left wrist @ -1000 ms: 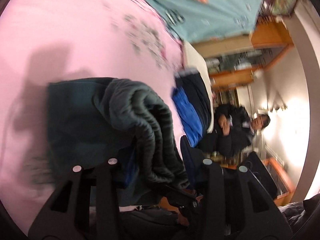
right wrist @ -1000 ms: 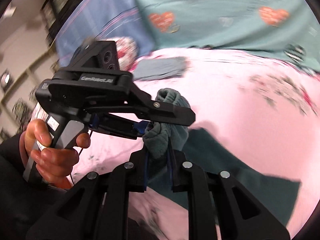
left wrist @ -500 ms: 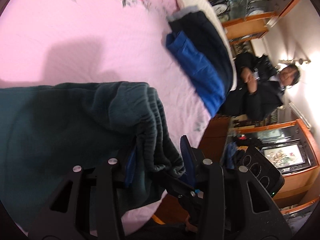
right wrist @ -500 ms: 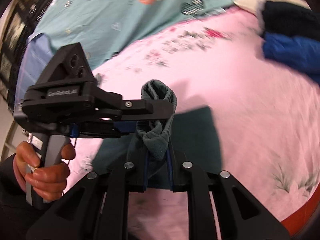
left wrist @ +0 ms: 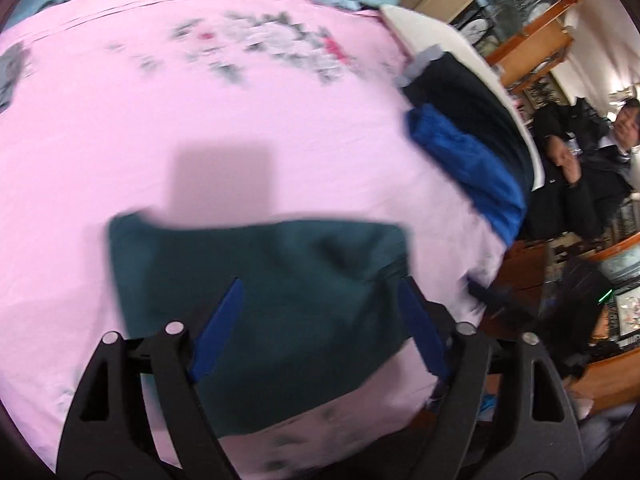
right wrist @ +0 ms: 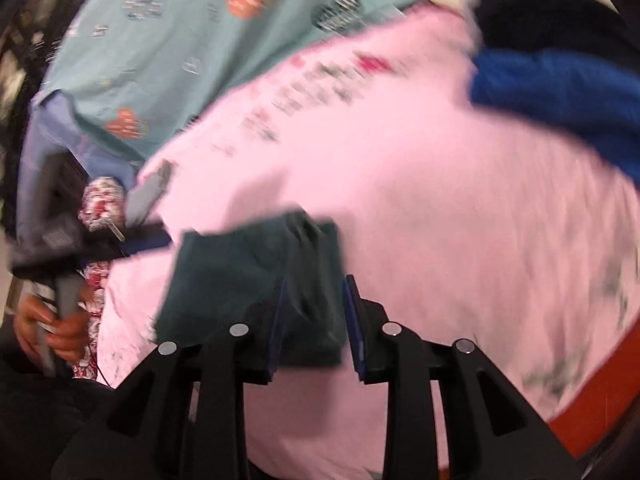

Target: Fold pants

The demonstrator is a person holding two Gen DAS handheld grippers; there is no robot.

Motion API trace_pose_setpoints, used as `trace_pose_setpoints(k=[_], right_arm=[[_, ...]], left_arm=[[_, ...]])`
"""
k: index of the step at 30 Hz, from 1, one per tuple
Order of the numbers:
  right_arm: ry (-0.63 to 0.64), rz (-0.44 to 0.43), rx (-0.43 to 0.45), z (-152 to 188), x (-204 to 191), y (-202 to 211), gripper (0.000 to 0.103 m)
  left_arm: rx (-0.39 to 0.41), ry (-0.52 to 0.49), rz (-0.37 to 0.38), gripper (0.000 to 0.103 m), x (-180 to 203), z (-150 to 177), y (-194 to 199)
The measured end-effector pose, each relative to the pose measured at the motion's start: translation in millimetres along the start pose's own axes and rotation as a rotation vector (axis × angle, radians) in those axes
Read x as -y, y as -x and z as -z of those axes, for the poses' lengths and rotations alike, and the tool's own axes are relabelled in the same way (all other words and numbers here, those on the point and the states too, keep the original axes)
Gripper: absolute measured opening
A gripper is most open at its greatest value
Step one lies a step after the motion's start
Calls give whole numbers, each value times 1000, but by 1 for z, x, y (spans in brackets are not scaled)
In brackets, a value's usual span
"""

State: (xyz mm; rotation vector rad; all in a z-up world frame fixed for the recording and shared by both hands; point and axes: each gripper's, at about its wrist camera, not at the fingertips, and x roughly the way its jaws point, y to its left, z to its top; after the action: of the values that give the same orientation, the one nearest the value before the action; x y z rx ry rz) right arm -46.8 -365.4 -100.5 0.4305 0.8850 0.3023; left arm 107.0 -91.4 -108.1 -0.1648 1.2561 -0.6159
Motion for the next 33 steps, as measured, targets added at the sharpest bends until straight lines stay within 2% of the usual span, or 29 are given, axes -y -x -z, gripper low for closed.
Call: trace_pose_setpoints(k=[2,6,8,9,10,11,14,15,17,21,24,29,33], right_arm=[[67,-26,5,-14,-22,-18,29],[135,-41,-27,-28,-41,-62,28],[135,15,-60,-29,-35,-83,28],[132,82,-92,-25,-22,-95,27],[110,124,-125,-18,-4,-105,19],[77,96,-117,-13,13,-106,0],[36,78,-133,-16,22,-97,0],[48,87,-145,-20,12,-90,2],[104,71,-127,-25,-11,-73,17],[251,-64,-159,-18,-70,-59,17],[354,-133,-210,-1,-110,-76,17],[528,-248,-319,28,-169,-105,15],[636,-280,-382,50,-195,-120,15]], left_arm=[[-24,-14,-31,62,-15,11,0],[-106,-104,-94,48,-32,38,-16],[-150,-134,-110,46,-36,49,-28],[-160,-153,-107,46,-39,54,-31],[-154,-166,-104,46,-41,58,-31],[-149,-173,-96,46,-44,61,-31],[-148,-189,-91,46,-49,64,-20],[-132,-185,-84,46,-51,63,-8],[-87,-171,-82,50,-58,62,17],[-71,-142,-94,52,-75,73,37],[-117,-127,-113,52,-88,85,30],[-131,-116,-99,52,-93,100,33],[-111,-79,-113,52,-113,108,49]])
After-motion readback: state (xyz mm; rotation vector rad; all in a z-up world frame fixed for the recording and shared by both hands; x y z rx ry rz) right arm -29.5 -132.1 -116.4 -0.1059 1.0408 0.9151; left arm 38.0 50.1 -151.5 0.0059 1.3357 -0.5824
